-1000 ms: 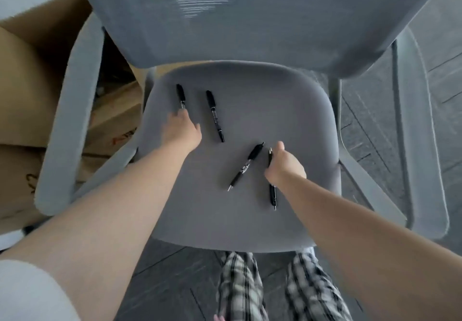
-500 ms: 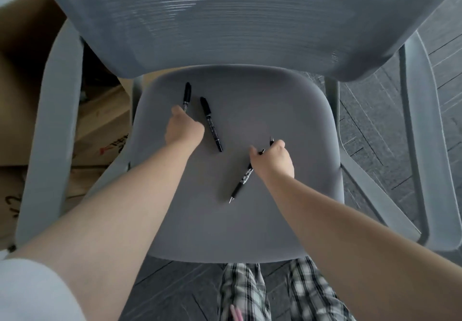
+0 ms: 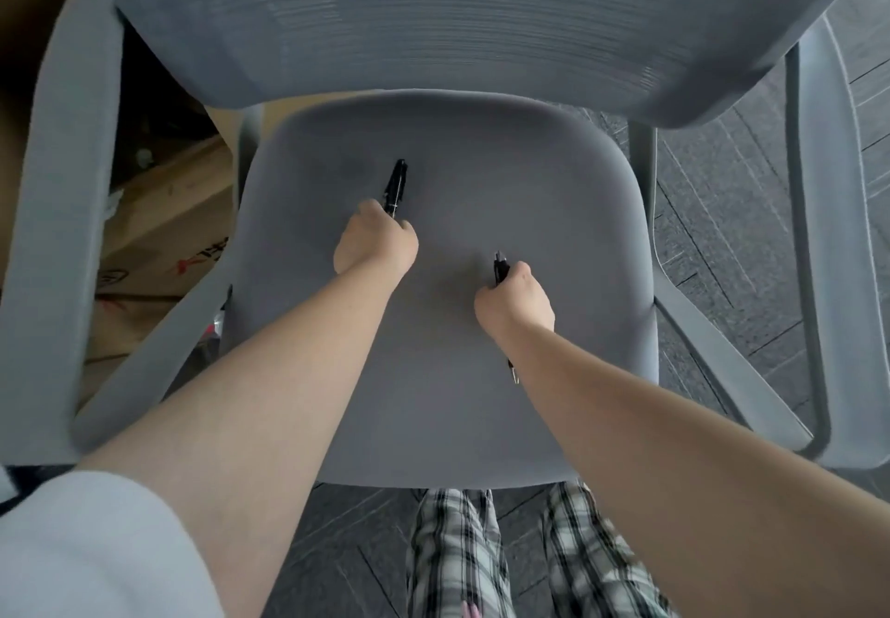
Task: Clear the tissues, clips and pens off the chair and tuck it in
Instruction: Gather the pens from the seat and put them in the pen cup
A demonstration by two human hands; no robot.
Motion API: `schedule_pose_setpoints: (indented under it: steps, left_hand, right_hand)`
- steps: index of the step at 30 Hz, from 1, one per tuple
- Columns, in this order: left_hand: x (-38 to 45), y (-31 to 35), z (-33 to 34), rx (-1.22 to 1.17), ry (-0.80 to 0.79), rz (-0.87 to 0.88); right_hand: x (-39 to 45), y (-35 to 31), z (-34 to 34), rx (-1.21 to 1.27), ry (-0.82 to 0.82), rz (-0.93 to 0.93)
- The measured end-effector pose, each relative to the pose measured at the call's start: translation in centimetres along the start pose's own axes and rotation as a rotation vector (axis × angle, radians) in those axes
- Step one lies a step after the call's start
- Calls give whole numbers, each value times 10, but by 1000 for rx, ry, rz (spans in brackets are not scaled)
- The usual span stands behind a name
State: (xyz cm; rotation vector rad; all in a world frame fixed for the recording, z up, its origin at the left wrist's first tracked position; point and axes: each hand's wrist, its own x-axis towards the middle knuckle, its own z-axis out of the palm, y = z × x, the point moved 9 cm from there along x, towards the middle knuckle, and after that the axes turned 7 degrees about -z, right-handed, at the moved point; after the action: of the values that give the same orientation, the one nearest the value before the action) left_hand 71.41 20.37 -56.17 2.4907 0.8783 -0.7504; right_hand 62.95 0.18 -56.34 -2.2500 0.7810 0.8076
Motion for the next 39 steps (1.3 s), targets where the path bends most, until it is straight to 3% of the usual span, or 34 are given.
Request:
schedule_pose_setpoints:
  steps: [6,11,19,24,30,39]
  left_hand:
    - [-29,-20,-10,-10,-34,24]
    - [-69,-34,-48,-189,-27,-1]
    - [-208,-92,-140,-599,326,-50]
    - [-294,-158,-158,-809,400,-169]
    - [-401,-271,-166,-913,541,-347]
    - [-567,-481,-123,-1092,828,-626]
  right_hand:
    - [-14,-16,-15,-29,-39,-137]
    - [-41,-49,-34,-58,-92,-329]
    - [-150,-100,-65,-141,-227,-695]
    - [-232,-115,-63,-234,-303,-897]
    - [-355,-118,1,-330,-448,-1116]
    - [-560,-46,153,-508,-683,-1375]
